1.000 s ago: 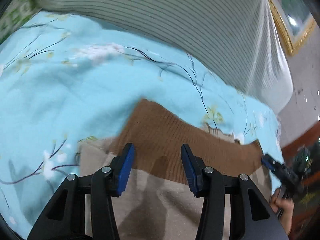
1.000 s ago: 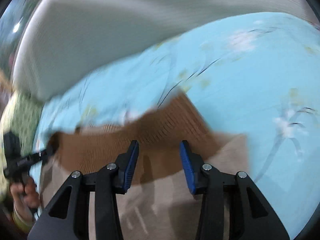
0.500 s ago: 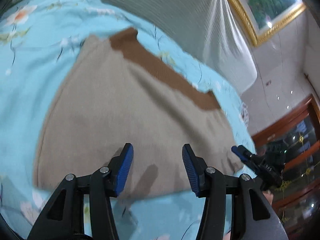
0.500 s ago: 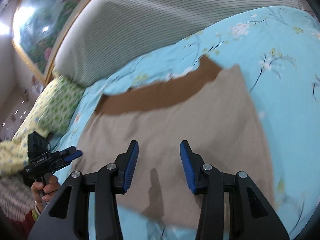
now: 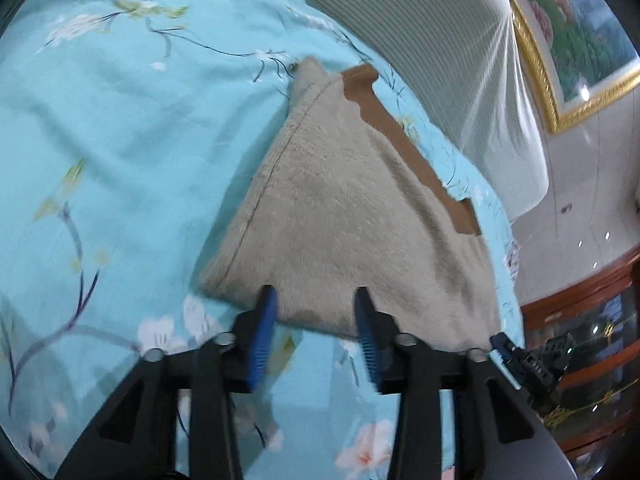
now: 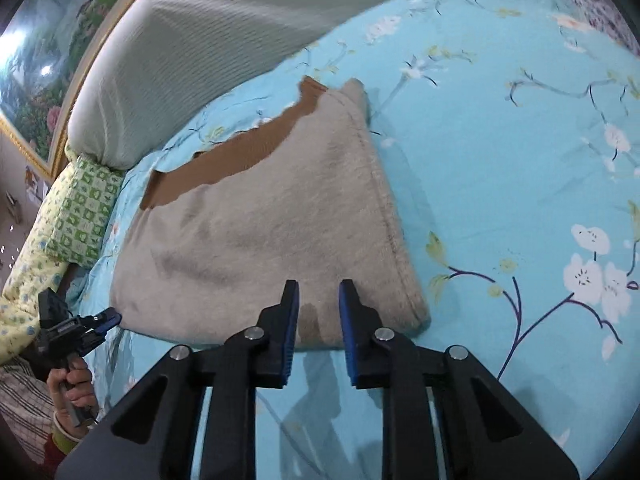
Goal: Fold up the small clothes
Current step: 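Fold the hem up over the collar with both grippers and release, then grasp the beige sweater edge with the left gripper while the right gripper grasps it too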
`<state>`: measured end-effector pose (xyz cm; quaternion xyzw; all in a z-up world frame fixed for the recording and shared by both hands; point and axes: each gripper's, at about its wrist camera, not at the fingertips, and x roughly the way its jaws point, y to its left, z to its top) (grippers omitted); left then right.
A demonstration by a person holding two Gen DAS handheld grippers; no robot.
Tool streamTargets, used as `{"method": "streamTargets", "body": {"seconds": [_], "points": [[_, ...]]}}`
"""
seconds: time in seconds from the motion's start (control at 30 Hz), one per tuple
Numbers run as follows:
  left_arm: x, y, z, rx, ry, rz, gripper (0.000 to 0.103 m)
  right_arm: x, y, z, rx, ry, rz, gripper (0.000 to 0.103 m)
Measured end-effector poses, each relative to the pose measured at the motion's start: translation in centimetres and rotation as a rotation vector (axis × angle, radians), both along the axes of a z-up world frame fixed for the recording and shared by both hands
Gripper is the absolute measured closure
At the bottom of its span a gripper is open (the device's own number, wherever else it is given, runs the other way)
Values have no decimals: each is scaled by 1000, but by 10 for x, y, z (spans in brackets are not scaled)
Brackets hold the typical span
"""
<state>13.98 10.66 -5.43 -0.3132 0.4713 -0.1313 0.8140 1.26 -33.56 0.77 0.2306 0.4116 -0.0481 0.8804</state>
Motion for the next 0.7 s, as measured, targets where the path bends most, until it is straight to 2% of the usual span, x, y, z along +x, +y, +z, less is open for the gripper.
{"method": "streamTargets", "body": {"seconds": [0.03, 0.07, 0.33, 0.7], "points": [[-3, -1, 1, -3, 1, 11, 50, -3, 4, 3, 1, -15, 8, 57], [-8, -1, 2, 1, 1, 24, 48, -5, 10, 7, 3, -29, 17, 55], [-26, -10, -5, -67, 23, 52, 44, -11, 41, 6, 31, -60, 76, 54], [-14, -26, -13, -113, 20, 97, 35, -13, 64, -8, 66, -35, 120, 52]]}}
